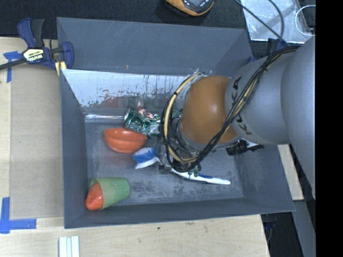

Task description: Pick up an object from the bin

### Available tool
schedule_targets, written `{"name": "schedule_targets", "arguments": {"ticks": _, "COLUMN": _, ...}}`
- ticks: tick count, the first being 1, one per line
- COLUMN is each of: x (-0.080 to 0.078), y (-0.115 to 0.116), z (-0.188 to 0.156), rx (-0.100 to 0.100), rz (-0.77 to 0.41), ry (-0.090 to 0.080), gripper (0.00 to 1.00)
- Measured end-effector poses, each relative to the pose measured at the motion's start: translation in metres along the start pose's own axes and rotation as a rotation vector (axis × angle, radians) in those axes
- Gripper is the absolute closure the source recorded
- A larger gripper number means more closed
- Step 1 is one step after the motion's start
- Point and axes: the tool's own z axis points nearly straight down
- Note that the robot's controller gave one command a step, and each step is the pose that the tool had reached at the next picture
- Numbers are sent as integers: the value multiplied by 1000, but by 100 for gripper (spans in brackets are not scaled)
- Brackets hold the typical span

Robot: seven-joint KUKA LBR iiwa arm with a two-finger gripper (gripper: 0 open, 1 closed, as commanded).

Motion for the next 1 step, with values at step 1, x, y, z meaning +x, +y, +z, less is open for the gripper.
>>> {"name": "schedule_targets", "arguments": {"ticks": 1, "x": -1, "y": 0, "z": -12, "rx": 0, "rz": 0, "ry": -3, "gripper": 100}}
